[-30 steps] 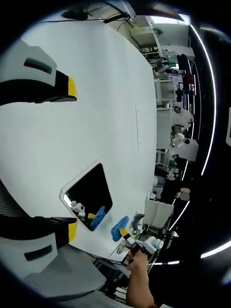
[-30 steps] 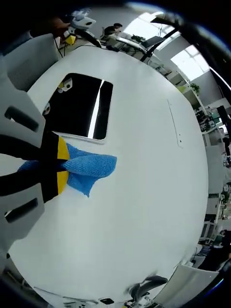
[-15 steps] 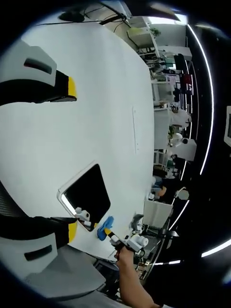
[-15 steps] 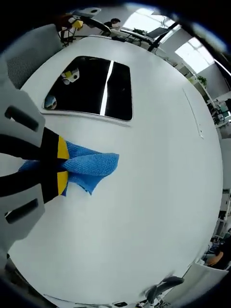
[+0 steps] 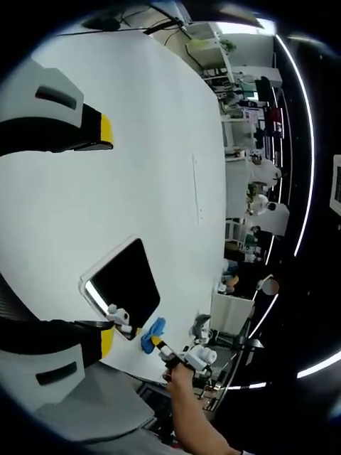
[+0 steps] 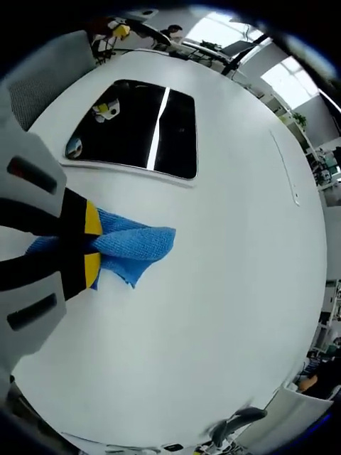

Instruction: Wipe the mirror surface with the cleaning cloth until all visible marks leave the cleaned area.

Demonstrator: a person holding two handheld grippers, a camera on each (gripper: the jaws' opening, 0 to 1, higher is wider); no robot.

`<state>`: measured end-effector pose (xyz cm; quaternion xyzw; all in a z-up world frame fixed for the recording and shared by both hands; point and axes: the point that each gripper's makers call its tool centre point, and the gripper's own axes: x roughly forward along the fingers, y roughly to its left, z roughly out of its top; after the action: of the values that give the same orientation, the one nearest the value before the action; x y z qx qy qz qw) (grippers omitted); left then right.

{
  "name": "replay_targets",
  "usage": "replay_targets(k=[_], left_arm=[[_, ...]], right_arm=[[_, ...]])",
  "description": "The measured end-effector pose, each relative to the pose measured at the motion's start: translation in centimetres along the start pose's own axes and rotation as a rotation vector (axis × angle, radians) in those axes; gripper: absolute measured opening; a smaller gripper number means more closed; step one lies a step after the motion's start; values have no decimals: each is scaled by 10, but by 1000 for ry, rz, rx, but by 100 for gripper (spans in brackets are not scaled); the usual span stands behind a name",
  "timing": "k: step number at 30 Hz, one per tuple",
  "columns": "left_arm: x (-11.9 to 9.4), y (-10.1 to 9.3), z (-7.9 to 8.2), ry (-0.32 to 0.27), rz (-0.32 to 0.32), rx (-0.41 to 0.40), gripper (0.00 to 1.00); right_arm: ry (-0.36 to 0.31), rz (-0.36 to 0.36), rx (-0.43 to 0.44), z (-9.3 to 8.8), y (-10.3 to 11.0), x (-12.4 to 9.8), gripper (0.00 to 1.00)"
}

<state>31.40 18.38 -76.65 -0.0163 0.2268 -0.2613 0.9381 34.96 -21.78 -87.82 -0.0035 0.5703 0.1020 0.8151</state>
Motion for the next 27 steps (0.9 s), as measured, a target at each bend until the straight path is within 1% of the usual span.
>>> replay_targets(k=[1,3,4,5,7,8,10,11,12,13,14,15,16,17,18,20,21,22,23,24,25,27], left_arm=[[0,0,0,-1,-1,1,99],[1,1,0,1,-3,2,99],[1,2,2,-2,-4,2,99],[1,4,4,-7,-1,-1,99],[0,9,8,-19,3,-9,99],[-1,11,9,-21,5,-7,99],[-1,14,9,-21,5,-4,99],[-1,15,9,-22,4,-7,99],[-1,16,9,-22,3,-7,99],[-2,16,10,-19,1,-8,99],[-2,15,10,-18,-1,-8,99],[-3,15,11,-20,-6,-9,99],[-4,12,15,-33,-24,-14,99],[-4,11,18,-42,-32,-6,99],[-4,10,20,-43,-31,1,99],[-4,11,22,-45,-32,4,99],[-4,9,24,-47,-40,0,99],[-4,9,25,-49,-39,2,99],[-5,9,25,-48,-37,8,99],[-6,9,25,-46,-36,9,99],[-7,9,25,-45,-40,8,99],[-10,6,25,-37,-41,-5,99]], right_arm=[[-1,1,2,0,0,0,1],[-9,25,12,1,0,0,3],[-16,76,25,2,7,-2,7],[-23,112,16,2,12,-4,15],[-83,95,-30,12,8,-12,24],[-115,97,-57,16,10,-22,27],[-171,124,-87,23,13,-33,34],[-214,119,-117,29,11,-41,38],[-238,121,-147,31,10,-46,44],[-276,135,-183,36,11,-53,50],[-293,135,-192,36,12,-59,56],[-320,149,-212,38,14,-64,60],[-373,150,-238,43,13,-72,64],[-403,144,-254,44,11,-79,68],[-450,172,-288,47,15,-84,71],[-497,147,-311,44,10,-95,76],[-525,165,-320,44,12,-99,78],[-579,202,-310,44,15,-106,80],[-590,210,-299,43,15,-107,84],[-606,189,-283,36,7,-110,87],[-606,186,-283,34,5,-110,88],[-626,194,-280,26,2,-111,95]])
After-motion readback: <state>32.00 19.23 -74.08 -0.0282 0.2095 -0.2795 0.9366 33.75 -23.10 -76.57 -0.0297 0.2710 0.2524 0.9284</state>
